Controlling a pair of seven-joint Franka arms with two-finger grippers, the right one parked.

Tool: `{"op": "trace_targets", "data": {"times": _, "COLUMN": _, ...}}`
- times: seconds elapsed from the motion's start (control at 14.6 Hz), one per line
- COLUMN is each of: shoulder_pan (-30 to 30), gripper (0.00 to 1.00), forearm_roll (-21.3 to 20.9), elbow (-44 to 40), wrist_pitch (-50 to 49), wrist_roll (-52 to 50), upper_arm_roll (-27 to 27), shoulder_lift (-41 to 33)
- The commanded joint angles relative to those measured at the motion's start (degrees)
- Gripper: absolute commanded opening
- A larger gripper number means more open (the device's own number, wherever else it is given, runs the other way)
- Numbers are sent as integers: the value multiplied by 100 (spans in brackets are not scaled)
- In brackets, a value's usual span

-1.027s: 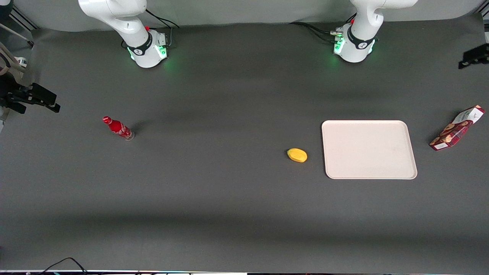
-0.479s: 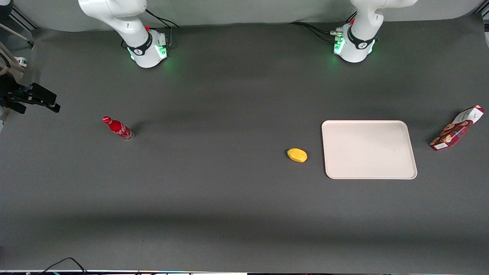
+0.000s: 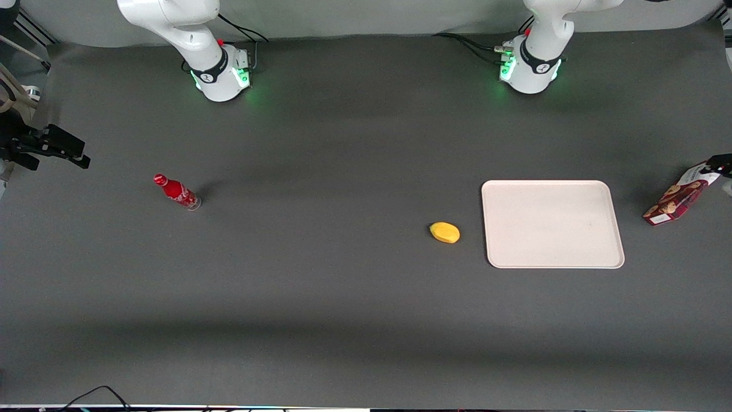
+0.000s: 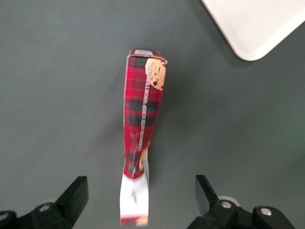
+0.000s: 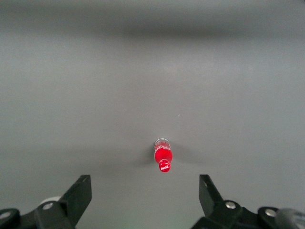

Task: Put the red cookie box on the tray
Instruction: 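Close the left gripper on the end of the red plaid cookie box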

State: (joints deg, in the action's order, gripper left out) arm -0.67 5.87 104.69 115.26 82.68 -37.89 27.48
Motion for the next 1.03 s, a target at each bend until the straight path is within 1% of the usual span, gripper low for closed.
{"op": "trace_targets", "data": {"times": 0.0, "shoulder_pan": 14, "gripper": 100, "forearm_roll": 694, "elbow": 333, "wrist_pitch": 698, "wrist_roll": 915, "upper_arm_roll": -130, "shoulder_lift": 406}}
{"op": "trace_targets", "data": {"times": 0.14, "shoulder_pan": 40, "gripper": 100, "forearm_roll": 958, "elbow": 368, "wrist_pitch": 987, "wrist_roll": 1223, "upper_arm_roll": -148, "shoulder_lift": 626}}
{"op": "trace_targets", "data": {"times": 0.34, "shoulder_pan": 49, "gripper": 100, "forearm_roll": 1634, "elbow": 648, "wrist_pitch": 1401, "wrist_roll": 1750, "upper_arm_roll": -148, "shoulder_lift": 837}}
{"op": "trace_targets", "data": {"times": 0.41, "shoulder_pan": 49, "gripper": 63, "forearm_roll": 1793, "elbow": 728, "wrist_pitch": 1481, "wrist_roll": 1795, "upper_arm_roll": -157, "shoulder_lift": 855}}
{"op": "trace_targets", "data": {"times": 0.48, "shoulder_pan": 41, "gripper": 2, "forearm_roll": 1838, "elbow": 737, "wrist_pitch": 1481, "wrist_roll": 1796, "upper_arm_roll": -157, "shoulder_lift": 916}}
{"op": "trace_targets", "data": {"times": 0.55, "shoulder_pan": 41, "gripper": 0, "forearm_roll": 1856, "elbow": 729, "wrist_pitch": 1490, "wrist_roll": 1796, "upper_arm_roll": -157, "shoulder_lift": 952}}
{"op": "trace_targets", "data": {"times": 0.82, "shoulder_pan": -12, "gripper": 0, "forearm_roll": 1856, "elbow": 562, "wrist_pitch": 1289, "wrist_roll": 1734, "upper_arm_roll": -244, "shoulder_lift": 900}}
{"op": "trace_targets", "data": {"times": 0.96, "shoulder_pan": -38, "gripper": 0, "forearm_roll": 1795, "elbow": 203, "wrist_pitch": 746, "wrist_roll": 1533, "upper_arm_roll": -271, "shoulder_lift": 856}}
